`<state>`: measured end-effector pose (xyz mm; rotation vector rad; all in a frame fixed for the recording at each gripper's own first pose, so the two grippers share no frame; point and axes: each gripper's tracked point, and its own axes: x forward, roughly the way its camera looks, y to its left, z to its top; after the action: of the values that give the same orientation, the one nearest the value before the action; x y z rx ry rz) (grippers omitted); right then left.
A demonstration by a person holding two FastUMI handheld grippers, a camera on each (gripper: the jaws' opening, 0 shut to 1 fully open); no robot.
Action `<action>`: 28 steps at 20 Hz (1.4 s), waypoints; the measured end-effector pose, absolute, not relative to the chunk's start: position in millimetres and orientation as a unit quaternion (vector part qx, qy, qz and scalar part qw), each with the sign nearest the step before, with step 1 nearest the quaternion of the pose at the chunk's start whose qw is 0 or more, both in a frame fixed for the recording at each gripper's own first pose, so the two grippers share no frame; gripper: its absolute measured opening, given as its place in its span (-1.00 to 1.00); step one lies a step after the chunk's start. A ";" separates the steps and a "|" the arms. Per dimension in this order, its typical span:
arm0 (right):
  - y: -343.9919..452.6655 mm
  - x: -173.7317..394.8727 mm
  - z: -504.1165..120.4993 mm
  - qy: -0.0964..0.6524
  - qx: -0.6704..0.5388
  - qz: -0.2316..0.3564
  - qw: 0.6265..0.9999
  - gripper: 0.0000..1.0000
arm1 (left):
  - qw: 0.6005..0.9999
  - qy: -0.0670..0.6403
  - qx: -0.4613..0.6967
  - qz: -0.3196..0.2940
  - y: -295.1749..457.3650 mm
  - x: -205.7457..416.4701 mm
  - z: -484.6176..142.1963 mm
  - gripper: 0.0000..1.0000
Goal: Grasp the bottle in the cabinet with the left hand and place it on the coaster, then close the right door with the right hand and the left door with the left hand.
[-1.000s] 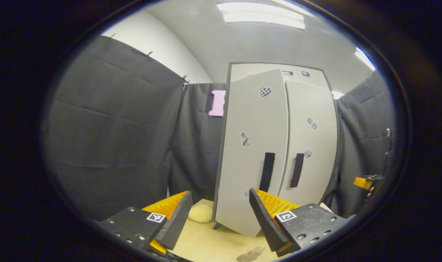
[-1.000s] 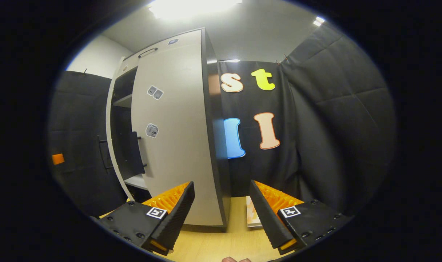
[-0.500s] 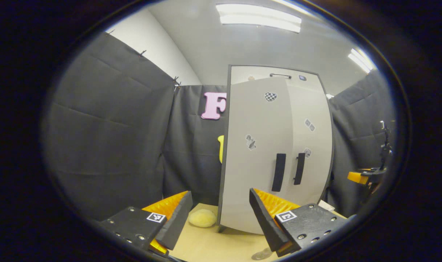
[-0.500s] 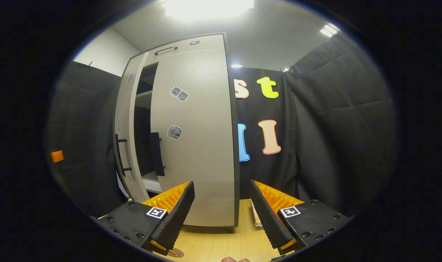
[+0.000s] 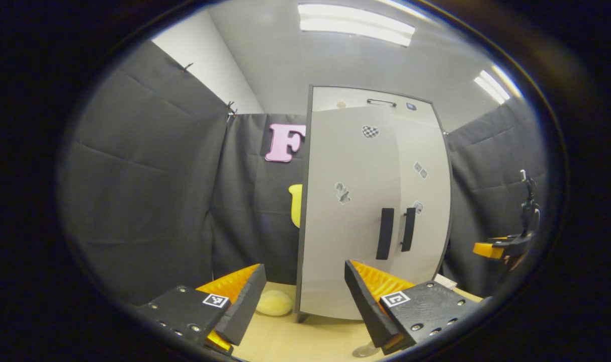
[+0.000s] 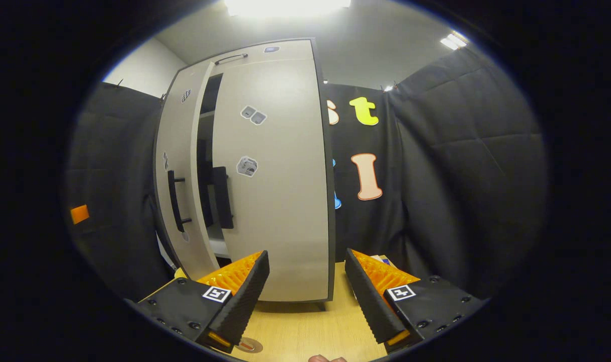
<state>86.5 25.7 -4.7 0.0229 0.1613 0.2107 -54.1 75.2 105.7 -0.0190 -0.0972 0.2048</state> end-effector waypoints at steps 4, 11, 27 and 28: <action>39.6 83.1 -0.2 0.077 0.004 0.109 0.991 0.94 | 0.994 -0.052 -0.022 0.094 82.1 -54.3 99.4 0.86; 43.1 75.9 -5.1 0.090 0.007 0.100 0.991 0.94 | 0.994 -0.049 -0.029 0.090 82.4 -46.7 89.2 0.87; 18.3 71.0 -32.1 0.134 0.058 0.062 0.987 0.93 | 0.997 -0.008 -0.037 0.068 91.6 -34.0 62.0 0.86; 19.4 71.0 -34.0 0.141 0.061 0.065 0.986 0.94 | 0.997 -0.008 -0.035 0.068 90.4 -35.3 60.7 0.88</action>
<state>71.0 19.4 -34.0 0.1219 0.2827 0.1314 -35.3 90.4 60.7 -0.0701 -0.0154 0.1366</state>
